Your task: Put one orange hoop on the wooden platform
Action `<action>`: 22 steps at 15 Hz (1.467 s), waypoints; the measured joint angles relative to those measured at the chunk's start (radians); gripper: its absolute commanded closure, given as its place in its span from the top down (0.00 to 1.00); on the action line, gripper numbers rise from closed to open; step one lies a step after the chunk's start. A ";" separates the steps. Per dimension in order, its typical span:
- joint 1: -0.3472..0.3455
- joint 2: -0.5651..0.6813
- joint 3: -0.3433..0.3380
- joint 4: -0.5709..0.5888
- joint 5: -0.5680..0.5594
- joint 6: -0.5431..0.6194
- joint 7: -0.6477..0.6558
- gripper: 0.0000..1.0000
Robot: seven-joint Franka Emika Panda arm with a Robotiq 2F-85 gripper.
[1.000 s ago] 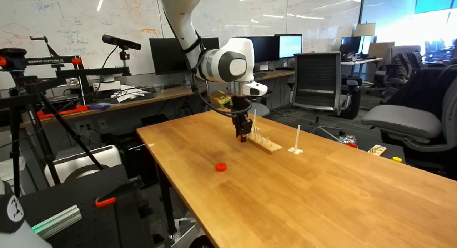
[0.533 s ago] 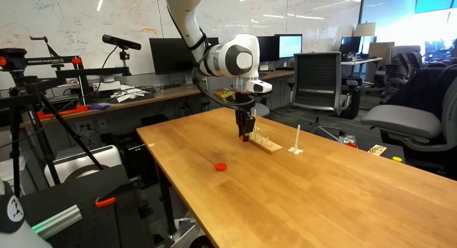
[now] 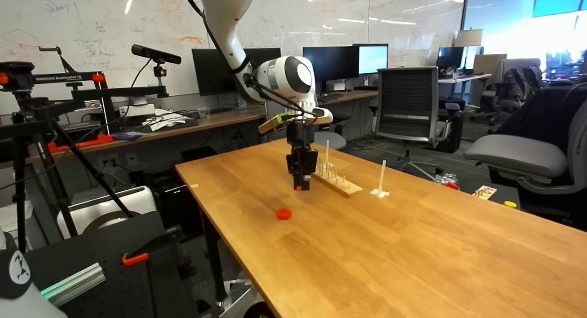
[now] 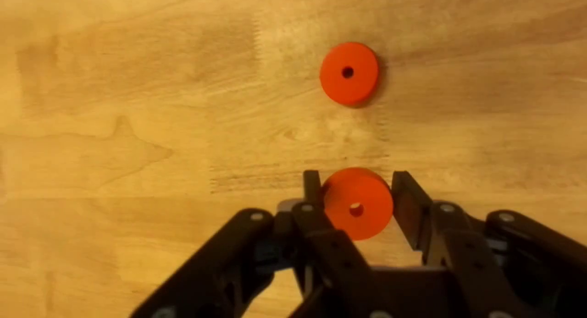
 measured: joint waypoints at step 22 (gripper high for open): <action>-0.099 0.003 0.163 0.085 0.097 -0.039 -0.375 0.18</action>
